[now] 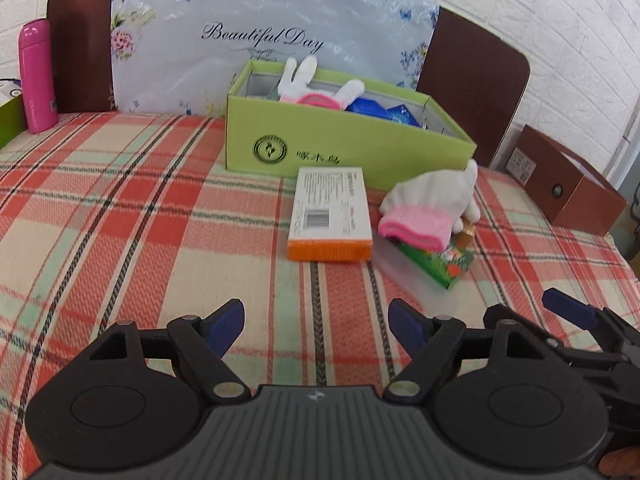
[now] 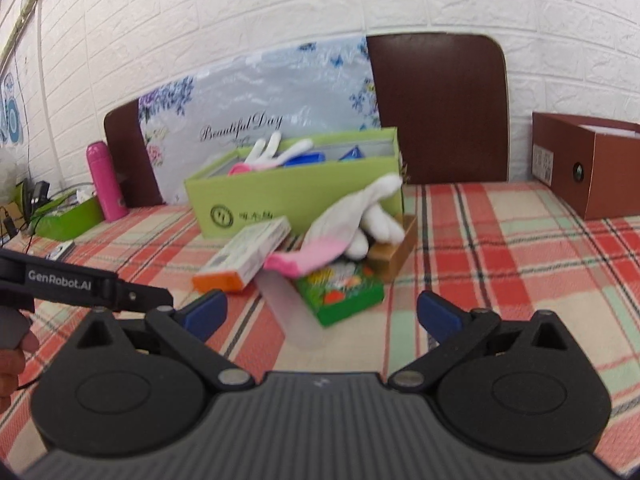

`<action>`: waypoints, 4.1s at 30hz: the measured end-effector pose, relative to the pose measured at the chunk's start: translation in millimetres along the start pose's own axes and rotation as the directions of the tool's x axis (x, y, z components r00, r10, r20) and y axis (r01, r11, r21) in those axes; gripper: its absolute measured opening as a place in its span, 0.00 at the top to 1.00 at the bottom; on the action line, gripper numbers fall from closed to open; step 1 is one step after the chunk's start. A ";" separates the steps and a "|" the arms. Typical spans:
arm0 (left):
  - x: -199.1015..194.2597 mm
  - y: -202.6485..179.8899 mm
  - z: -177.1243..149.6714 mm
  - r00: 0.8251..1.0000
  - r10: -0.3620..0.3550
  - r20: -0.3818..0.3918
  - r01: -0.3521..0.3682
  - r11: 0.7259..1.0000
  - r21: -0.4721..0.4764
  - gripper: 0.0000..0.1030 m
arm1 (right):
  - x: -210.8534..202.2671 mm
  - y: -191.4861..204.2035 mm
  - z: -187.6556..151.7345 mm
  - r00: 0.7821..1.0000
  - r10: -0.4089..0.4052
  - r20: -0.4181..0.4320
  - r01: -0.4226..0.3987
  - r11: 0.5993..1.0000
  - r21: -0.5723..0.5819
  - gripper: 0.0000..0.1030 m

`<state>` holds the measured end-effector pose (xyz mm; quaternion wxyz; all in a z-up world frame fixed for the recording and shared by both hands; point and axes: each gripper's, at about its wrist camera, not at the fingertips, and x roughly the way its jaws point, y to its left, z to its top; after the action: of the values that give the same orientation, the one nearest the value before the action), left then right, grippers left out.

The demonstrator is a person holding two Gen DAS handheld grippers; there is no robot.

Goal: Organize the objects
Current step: 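Move both tools back toward the remaining objects, then grasp the white-orange medicine box with the left tool while the right tool grasps the clear tube, then lift the white box and clear tube toward the lime-green box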

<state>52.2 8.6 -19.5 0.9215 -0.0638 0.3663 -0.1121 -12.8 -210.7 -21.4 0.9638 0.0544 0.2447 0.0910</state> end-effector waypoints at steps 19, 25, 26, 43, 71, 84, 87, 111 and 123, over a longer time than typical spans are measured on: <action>22.4 7.1 -3.7 0.990 0.129 -0.062 -0.128 0.992 0.018 0.20 | 39.9 14.2 -17.0 0.988 0.001 -0.154 -0.012 0.997 -0.070 0.18; 22.0 8.4 6.6 0.993 0.107 -0.040 -0.107 0.994 0.021 0.20 | 60.3 16.0 -8.2 0.987 -0.001 -0.160 -0.013 0.996 -0.086 0.36; 22.1 6.6 10.4 0.994 0.109 -0.028 -0.108 0.994 0.027 0.20 | 64.7 16.1 -7.6 0.986 0.001 -0.169 -0.016 0.996 -0.088 0.43; 103.9 -16.8 53.0 0.997 0.057 -0.045 -0.053 0.994 0.100 0.29 | 9.7 23.4 -26.4 0.972 0.084 -0.219 -0.099 0.993 -0.062 0.74; 50.7 -2.4 0.6 0.990 0.133 -0.038 -0.128 0.986 0.108 0.22 | 44.6 38.9 -14.9 0.977 0.038 -0.209 -0.047 0.998 -0.038 0.69; 51.8 -2.4 0.0 0.990 0.135 -0.028 -0.131 0.985 0.108 0.22 | 46.6 42.8 -19.5 0.979 0.023 -0.204 -0.041 0.995 -0.087 0.69; 51.0 -1.9 -0.7 0.991 0.128 -0.024 -0.125 0.986 0.115 0.22 | 45.2 43.0 -19.7 0.978 0.026 -0.206 -0.046 0.995 -0.092 0.74; -6.5 -17.4 39.3 0.989 -0.072 0.131 0.054 0.990 0.134 0.33 | 3.5 31.3 19.1 0.992 0.098 -0.073 -0.100 0.995 -0.015 0.74; 5.6 -22.8 133.1 0.963 -0.074 0.257 0.040 0.990 0.136 0.33 | 32.8 8.6 105.4 0.994 0.044 0.096 -0.036 0.996 -0.082 0.74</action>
<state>144.3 -10.1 77.7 0.9604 -0.0286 0.2314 -0.1527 65.0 -202.0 56.9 0.9739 0.0250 0.1926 0.1173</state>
